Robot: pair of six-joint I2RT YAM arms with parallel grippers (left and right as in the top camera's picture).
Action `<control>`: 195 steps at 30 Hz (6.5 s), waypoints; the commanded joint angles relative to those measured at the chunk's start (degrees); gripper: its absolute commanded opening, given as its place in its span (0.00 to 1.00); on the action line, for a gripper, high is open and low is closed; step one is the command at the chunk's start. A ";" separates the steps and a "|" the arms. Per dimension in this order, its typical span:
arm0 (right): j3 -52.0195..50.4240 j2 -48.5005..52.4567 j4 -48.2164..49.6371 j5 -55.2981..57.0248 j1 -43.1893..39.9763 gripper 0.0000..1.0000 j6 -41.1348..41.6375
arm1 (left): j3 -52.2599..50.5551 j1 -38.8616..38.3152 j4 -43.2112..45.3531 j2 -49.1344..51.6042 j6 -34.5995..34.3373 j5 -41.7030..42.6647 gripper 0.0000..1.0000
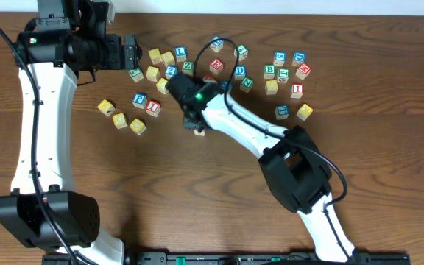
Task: Spell out AI2
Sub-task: 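Lower the red A block onto the table and adjust its placement, then open the right gripper and retract it back and right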
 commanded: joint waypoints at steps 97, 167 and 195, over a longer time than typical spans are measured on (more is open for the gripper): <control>0.76 -0.39 -1.79 -6.93 -0.90 0.33 1.20 | 1.62 0.22 -0.09 0.07 -0.31 0.33 0.97; 7.54 -7.41 -5.25 -8.24 -9.51 0.53 -12.96 | 1.62 0.22 -0.09 0.07 -0.31 0.31 0.98; 9.38 -20.28 -22.77 -12.15 -28.68 0.72 -26.77 | 1.62 0.20 0.48 0.04 -5.90 1.55 0.85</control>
